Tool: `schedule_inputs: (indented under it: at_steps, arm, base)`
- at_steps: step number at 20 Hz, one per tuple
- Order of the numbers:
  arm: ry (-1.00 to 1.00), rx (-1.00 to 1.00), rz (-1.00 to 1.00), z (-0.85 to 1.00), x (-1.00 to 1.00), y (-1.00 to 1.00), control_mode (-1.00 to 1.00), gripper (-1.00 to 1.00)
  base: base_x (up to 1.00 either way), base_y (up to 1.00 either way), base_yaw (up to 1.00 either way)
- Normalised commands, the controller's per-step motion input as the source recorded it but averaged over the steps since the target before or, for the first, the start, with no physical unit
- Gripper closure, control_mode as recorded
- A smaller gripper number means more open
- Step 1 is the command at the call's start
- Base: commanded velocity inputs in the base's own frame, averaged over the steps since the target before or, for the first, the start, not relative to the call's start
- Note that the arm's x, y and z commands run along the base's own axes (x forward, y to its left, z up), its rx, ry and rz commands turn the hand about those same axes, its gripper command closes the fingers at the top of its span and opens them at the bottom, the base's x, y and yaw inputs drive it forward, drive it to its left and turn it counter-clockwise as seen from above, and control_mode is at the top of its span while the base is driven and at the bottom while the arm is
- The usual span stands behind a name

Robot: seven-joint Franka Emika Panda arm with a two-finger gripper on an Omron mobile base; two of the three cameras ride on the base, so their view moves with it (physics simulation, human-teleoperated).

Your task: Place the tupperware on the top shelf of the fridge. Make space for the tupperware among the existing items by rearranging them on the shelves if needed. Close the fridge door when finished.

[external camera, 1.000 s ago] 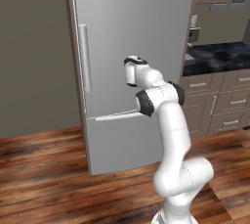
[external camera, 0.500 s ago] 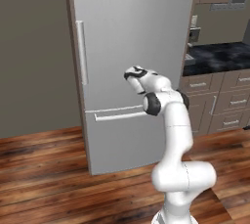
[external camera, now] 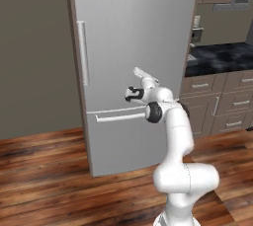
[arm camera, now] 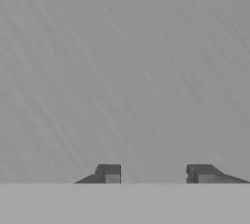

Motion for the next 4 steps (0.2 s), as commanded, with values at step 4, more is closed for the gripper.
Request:
schedule_inputs:
  at_steps: [4]
  arm:
    - [0.38, -0.03, -0.04, 1.0, 0.99, 0.55, -1.0, -1.0]
  base:
    - [0.0, 0.0, 0.0]
